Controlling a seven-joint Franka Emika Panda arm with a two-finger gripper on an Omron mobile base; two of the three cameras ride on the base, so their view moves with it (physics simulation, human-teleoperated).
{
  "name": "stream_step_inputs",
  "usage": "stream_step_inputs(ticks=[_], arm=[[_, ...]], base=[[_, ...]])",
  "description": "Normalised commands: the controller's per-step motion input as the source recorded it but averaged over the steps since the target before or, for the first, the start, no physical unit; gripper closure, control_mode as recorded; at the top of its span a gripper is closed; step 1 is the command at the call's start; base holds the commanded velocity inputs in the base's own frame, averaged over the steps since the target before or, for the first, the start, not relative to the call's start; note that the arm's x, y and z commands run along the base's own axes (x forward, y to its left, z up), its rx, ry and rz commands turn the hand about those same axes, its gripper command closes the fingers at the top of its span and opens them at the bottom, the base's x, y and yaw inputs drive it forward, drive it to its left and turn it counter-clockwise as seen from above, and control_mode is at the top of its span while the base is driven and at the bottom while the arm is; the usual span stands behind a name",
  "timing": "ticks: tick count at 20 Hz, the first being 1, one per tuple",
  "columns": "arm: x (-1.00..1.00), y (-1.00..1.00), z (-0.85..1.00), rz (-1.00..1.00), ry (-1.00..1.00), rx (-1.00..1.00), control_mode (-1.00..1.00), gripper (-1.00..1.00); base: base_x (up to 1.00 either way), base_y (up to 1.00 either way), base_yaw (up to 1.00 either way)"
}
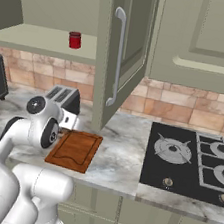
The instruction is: Pick the bread, place it on the cutting board, pick the jam, place it on the counter, and close the cabinet.
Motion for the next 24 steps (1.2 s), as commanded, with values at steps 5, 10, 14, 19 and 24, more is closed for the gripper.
stream_step_inputs(ticks=[5, 10, 14, 19, 24], arm=[[0.15, -0.15, -0.44, 0.0, -0.04, 0.05, -1.0, 1.0], [0.06, -0.08, -0.41, 0.0, 0.0, 0.05, -1.0, 1.0], [0.07, -0.06, -0.45, 0.0, 0.0, 0.04, -1.0, 1.0], [0.11, -0.03, -0.49, 0.0, -0.02, 0.01, -1.0, 1.0], [0.18, 0.0, -0.48, 0.0, -0.04, 0.0, -1.0, 1.0]], base=[[0.0, 0.0, 0.0], [0.0, 0.0, 0.0], [0.0, 0.0, 0.0], [0.0, 0.0, 0.0], [0.0, 0.0, 0.0]])
